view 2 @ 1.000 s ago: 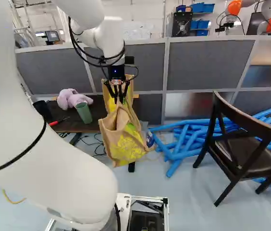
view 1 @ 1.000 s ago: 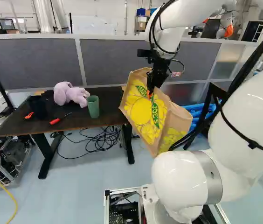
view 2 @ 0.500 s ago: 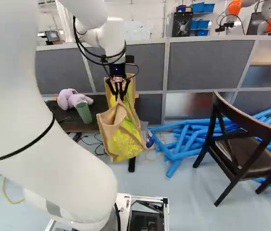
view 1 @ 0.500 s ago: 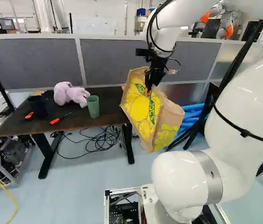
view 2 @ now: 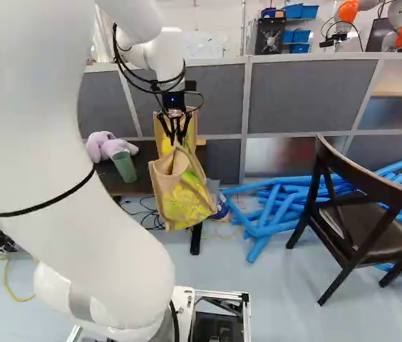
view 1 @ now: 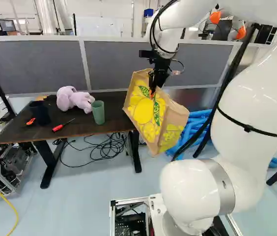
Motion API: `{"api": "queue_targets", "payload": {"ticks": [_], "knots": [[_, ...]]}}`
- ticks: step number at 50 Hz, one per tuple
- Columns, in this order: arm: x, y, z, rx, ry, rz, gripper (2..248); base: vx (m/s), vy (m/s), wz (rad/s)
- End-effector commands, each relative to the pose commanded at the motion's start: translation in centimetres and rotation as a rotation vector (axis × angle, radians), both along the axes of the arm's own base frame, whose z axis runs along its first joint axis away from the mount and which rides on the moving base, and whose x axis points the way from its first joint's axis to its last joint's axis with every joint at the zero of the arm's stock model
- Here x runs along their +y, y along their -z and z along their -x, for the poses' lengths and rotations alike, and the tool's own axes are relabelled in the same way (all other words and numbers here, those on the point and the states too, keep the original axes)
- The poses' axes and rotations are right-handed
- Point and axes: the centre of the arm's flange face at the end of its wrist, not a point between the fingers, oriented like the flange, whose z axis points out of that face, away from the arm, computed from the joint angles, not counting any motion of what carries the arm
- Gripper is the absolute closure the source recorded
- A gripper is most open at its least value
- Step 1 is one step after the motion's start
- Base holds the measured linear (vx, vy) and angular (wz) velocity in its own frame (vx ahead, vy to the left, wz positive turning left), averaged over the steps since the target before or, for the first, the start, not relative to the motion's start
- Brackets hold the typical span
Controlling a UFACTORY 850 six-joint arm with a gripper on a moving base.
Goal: Pick up the bag on the ground and place it on the table
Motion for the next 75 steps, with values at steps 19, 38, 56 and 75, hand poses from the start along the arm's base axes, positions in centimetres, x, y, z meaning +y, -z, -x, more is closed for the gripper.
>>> {"api": "queue_targets", "payload": {"ticks": [19, 38, 56, 75], "knots": [[1.5, 0.0, -2.9, -0.006, -0.031, 0.0, 226, 0.0, 0.0, 0.0], [3.1, -0.1, -5.9, -0.017, -0.061, 0.0, 226, 0.0, 0.0, 0.0], [4.6, -0.1, -8.6, -0.026, -0.084, -0.006, 226, 0.0, 0.0, 0.0], [6.2, 0.0, -11.2, -0.004, -0.108, -0.015, 226, 0.0, 0.0, 0.0]]}}
